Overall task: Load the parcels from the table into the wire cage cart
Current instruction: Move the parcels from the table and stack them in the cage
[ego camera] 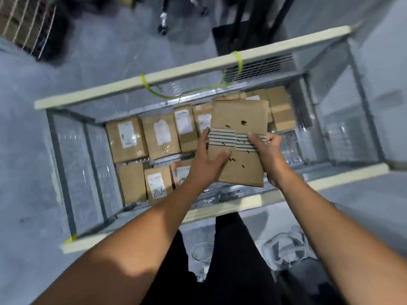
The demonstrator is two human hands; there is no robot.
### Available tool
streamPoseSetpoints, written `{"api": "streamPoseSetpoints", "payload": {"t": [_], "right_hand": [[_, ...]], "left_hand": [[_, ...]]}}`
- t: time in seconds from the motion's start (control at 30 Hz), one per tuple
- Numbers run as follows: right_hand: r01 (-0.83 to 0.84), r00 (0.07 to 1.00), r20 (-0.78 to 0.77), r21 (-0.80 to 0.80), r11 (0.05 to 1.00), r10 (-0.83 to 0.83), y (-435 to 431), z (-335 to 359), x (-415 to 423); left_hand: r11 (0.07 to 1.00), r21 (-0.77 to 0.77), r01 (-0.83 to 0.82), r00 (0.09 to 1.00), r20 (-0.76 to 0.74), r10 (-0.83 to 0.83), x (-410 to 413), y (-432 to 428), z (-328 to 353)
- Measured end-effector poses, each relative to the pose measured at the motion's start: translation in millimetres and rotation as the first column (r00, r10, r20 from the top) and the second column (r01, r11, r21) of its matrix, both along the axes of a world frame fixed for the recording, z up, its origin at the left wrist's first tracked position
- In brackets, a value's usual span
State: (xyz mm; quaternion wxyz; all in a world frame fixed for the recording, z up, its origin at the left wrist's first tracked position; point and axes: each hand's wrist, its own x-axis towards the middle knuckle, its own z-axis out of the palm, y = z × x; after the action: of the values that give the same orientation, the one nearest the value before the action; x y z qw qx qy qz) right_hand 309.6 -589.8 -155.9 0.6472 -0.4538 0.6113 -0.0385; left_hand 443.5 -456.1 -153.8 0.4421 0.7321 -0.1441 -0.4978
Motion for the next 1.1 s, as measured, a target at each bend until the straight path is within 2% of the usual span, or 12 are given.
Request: {"api": "streamPoseSetpoints", "payload": {"t": [0.07, 0.13, 0.27, 0.37, 0.5, 0.63, 0.7, 0.8, 0.9, 1.0, 1.1], "right_hand": [[-0.074, 0.997, 0.014, 0.062, 0.995, 0.073, -21.4, -38.5, 10.0], [-0.219, 0.975, -0.006, 0.078, 0.973, 0.22, -39.6, -76.1, 21.7], [-0.472, 0.879, -0.047, 0.064, 0.879, 0.475, -55.2, -166.9, 32.3], [-0.55, 0.833, 0.0, 0.099, 0.829, 0.553, -49.7, -234.9, 16.1], [-0.582, 0.803, 0.022, 0.244, 0.776, 0.595, -27.7, -309.5, 2.4], [-0.602, 0.786, 0.037, 0.273, 0.75, 0.617, -4.9, -369.0, -3.3], [-0.603, 0.787, 0.039, 0.264, 0.753, 0.616, 1.5, -393.8, -5.2], [-0.587, 0.799, 0.046, 0.276, 0.761, 0.6, 8.6, -422.1, -6.5], [-0.6, 0.786, 0.029, 0.272, 0.752, 0.617, 14.8, -431.6, -1.6], [-0.662, 0.73, 0.002, 0.246, 0.707, 0.683, 17.5, -435.8, 1.2], [-0.713, 0.67, -0.062, 0.224, 0.665, 0.739, 13.6, -438.3, 5.8]], "left_hand": [[0.996, 0.059, -0.071, 0.997, -0.015, 0.072, 1.2, -8.6, -30.4], [0.981, 0.138, -0.135, 0.989, -0.042, 0.142, 4.4, -15.3, -71.1], [0.958, 0.242, -0.151, 0.985, -0.044, 0.166, 16.1, -16.1, -165.2], [0.94, 0.27, -0.209, 0.974, -0.027, 0.224, 25.5, -12.7, -234.2], [0.945, 0.275, -0.176, 0.98, -0.039, 0.194, 33.1, 1.9, -316.7], [0.95, 0.305, -0.066, 0.998, -0.002, 0.07, 21.0, 15.3, -373.1], [0.944, 0.327, -0.037, 0.995, 0.098, 0.006, 17.9, 15.2, -385.9], [0.918, 0.389, 0.08, 0.939, 0.28, -0.2, 15.4, 18.3, -402.5], [0.886, 0.45, 0.115, 0.866, 0.391, -0.311, 13.9, 25.2, -416.9], [0.798, 0.573, 0.189, 0.789, 0.395, -0.471, 13.2, 34.4, -429.5], [0.758, 0.616, 0.216, 0.778, 0.36, -0.515, 15.5, 40.2, -436.2]]}}
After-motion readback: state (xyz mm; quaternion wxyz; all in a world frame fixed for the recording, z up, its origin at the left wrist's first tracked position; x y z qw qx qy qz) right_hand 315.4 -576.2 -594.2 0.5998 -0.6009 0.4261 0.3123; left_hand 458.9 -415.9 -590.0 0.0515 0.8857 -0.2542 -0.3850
